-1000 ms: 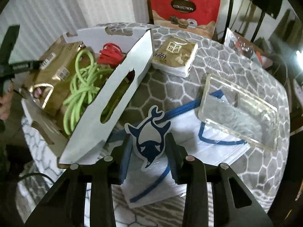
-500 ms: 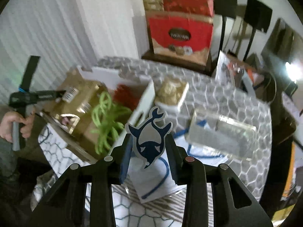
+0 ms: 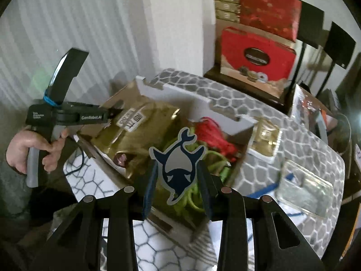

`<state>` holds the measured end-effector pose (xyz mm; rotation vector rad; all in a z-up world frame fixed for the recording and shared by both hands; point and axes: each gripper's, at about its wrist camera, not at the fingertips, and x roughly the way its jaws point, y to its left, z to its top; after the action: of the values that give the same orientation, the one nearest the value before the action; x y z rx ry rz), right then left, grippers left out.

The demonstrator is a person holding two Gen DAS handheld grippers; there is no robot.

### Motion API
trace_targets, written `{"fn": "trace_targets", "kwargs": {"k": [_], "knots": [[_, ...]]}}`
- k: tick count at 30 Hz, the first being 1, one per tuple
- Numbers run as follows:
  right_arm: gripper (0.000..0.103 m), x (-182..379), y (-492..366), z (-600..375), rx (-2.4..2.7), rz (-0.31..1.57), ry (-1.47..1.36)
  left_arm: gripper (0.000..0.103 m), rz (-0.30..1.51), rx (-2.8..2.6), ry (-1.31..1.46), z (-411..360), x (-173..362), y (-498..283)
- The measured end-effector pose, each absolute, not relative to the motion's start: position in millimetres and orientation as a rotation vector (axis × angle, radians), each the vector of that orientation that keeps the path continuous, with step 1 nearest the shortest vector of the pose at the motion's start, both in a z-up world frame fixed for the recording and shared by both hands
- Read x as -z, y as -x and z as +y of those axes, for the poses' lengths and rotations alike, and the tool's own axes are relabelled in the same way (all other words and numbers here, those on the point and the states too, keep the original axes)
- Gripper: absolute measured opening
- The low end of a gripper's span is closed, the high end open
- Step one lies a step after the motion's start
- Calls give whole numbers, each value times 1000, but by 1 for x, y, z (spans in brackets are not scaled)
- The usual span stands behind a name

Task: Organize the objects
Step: 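Grasp the white shark-printed bag with the right tool and lift it, then lower the shark-printed bag into the tray and open the right tool, then grasp the small gold tissue pack with the right tool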

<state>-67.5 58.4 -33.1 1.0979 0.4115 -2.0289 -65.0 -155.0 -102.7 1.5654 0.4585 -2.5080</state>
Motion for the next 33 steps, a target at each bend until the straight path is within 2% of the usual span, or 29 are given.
{"fn": "trace_targets", "kwargs": {"k": [2,6,13,18,26,33], "knots": [[36,39,67,52,2016,422,-1108,25,460,2508,-1565,-155,103,65],[49,39,69,52,1997,369,-1123,25,457,2508,-1566,-155,103,65],[52,14,87,83,2046,252,-1130,25,460,2508,-1565,-155,103,65],[59,6,120,112,2155,228,-1201,25,456,2506,-1564,-155,103,65],[66,19,185,144,2293,196,-1333,25,455,2507,-1565,-155,103,65],[66,41,222,139,2283,88,-1417,25,452,2506,-1565,-155,103,65]]}}
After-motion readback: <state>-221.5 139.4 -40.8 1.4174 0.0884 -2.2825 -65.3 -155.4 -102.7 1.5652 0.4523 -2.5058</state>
